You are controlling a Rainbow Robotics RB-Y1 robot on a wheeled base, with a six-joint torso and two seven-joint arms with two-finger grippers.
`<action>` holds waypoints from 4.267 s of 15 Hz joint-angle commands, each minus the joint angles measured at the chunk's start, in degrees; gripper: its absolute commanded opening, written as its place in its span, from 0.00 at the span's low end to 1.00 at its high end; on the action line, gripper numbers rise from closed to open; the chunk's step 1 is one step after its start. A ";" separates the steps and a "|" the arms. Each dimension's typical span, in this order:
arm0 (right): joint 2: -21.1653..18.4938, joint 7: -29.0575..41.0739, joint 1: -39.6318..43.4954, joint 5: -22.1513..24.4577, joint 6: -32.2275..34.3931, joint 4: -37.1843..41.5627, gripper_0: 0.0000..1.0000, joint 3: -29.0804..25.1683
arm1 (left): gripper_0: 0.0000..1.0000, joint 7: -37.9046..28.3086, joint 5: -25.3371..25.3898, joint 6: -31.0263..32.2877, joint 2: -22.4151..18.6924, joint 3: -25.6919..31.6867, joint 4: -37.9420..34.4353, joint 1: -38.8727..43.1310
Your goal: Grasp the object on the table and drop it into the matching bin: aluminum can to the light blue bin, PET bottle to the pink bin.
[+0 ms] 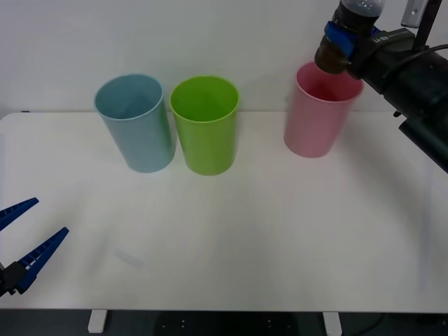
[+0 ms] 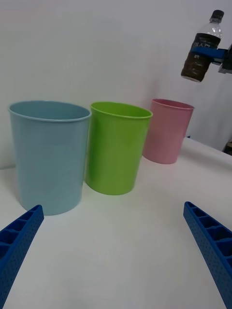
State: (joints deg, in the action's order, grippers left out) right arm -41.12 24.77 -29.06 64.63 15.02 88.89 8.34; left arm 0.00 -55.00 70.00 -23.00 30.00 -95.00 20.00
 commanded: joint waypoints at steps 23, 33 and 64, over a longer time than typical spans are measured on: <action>3.86 -4.91 -12.16 4.90 0.63 -20.51 1.00 1.41 | 1.00 0.00 0.00 0.00 0.00 0.00 0.00 0.00; 4.12 -5.35 -5.31 3.40 1.06 -10.31 1.00 0.36 | 1.00 0.00 0.00 0.00 0.00 0.00 0.00 0.00; 3.68 -21.17 32.40 -0.47 31.91 10.69 1.00 -16.87 | 1.00 0.00 0.00 0.00 0.00 0.00 0.00 0.00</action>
State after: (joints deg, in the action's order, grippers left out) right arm -37.45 3.68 2.68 64.16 46.36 99.55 -8.18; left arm 0.00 -55.00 70.00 -23.00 30.00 -95.00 20.00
